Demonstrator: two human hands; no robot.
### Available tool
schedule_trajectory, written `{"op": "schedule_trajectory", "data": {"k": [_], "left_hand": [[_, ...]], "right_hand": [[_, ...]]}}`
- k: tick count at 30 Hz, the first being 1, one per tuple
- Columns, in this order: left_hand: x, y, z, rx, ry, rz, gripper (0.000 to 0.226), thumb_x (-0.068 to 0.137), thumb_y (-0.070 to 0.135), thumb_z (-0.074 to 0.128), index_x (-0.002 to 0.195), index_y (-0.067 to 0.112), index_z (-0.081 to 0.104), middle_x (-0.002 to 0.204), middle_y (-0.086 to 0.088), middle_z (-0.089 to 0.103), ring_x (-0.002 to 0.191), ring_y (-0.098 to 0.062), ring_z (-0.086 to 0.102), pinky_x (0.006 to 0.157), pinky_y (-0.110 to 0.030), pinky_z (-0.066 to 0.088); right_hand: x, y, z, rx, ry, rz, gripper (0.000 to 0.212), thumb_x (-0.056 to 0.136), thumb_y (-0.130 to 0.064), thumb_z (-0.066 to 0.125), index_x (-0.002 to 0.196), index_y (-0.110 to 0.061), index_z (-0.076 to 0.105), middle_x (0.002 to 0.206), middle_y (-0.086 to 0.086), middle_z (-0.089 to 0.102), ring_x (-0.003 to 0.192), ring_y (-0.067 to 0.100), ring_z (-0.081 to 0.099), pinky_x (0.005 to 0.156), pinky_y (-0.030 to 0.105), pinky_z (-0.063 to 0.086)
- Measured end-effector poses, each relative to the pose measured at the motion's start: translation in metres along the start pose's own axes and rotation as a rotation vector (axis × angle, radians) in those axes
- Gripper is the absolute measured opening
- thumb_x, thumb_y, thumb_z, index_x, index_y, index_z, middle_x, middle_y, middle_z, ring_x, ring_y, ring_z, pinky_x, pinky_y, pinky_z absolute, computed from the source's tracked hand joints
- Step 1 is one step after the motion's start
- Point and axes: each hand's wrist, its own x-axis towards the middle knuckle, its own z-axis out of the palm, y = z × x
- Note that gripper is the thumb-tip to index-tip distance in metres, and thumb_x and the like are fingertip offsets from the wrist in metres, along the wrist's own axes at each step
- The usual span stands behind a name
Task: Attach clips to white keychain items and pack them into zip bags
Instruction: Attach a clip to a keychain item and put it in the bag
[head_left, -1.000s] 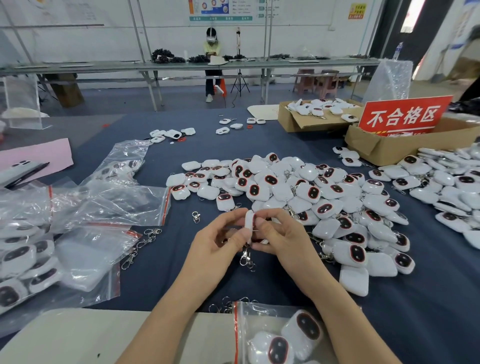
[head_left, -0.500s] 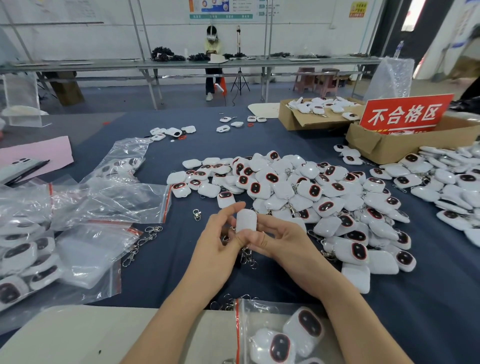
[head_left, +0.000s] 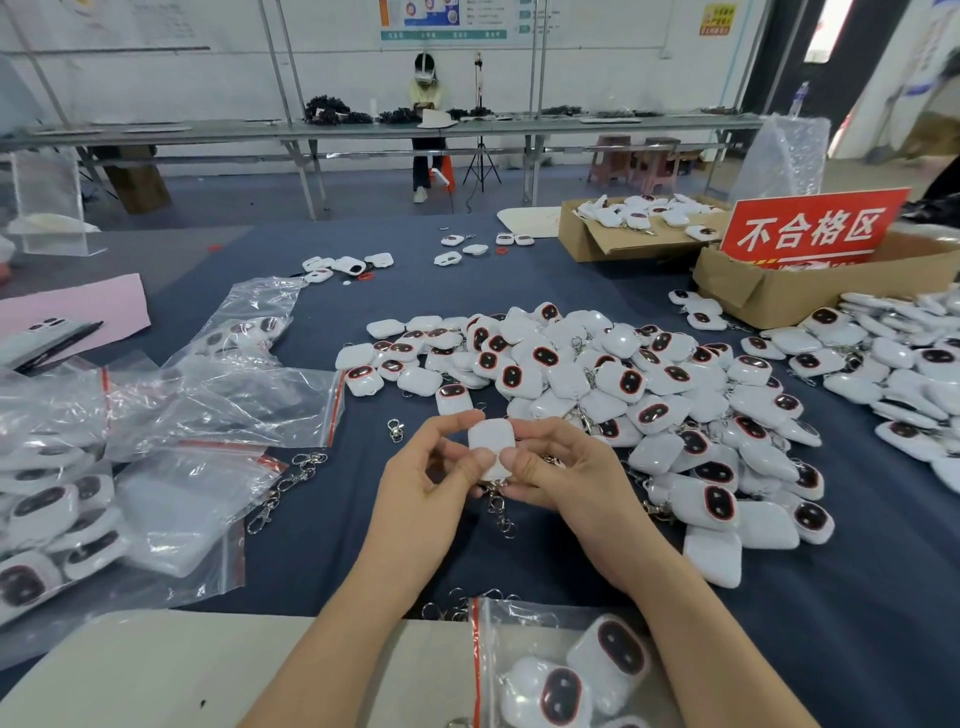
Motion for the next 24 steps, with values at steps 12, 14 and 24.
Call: {"op": "schedule_trajectory", "data": {"k": [12,14,24], "left_hand": [[0.0001,-0.0001,-0.0002,-0.071,0.002,-0.027,0.023,0.095,0.007,0.067,0.092,0.03,0.071,0.069,0.003,0.059,0.066,-0.009,0.061,0.06,-0.023,0.056],[-0.0002,0.0009,0.0001,-0.084,-0.003,-0.022,0.025,0.094,0.005,0.067,0.09,0.029,0.071,0.07,0.001,0.059,0.068,-0.007,0.061,0.059,-0.022,0.055],[-0.0046,0.0069,0.004,-0.027,-0.076,0.044,0.023,0.089,0.015,0.076,0.096,0.037,0.073,0.073,0.012,0.061,0.072,-0.007,0.056,0.061,-0.03,0.054]], "right_hand": [[0.001,-0.0007,-0.0003,-0.012,-0.009,0.024,0.024,0.089,-0.005,0.072,0.083,-0.027,0.078,0.075,-0.001,0.069,0.075,0.015,0.071,0.072,0.029,0.06],[0.0018,0.0005,-0.0006,-0.01,-0.002,0.023,0.025,0.089,-0.003,0.072,0.081,-0.026,0.078,0.075,-0.001,0.07,0.077,0.018,0.071,0.075,0.032,0.061],[0.0013,0.0023,0.0013,-0.017,0.005,-0.008,0.023,0.097,-0.001,0.06,0.097,-0.018,0.075,0.096,0.009,0.078,0.093,0.023,0.075,0.08,0.031,0.061]]}}
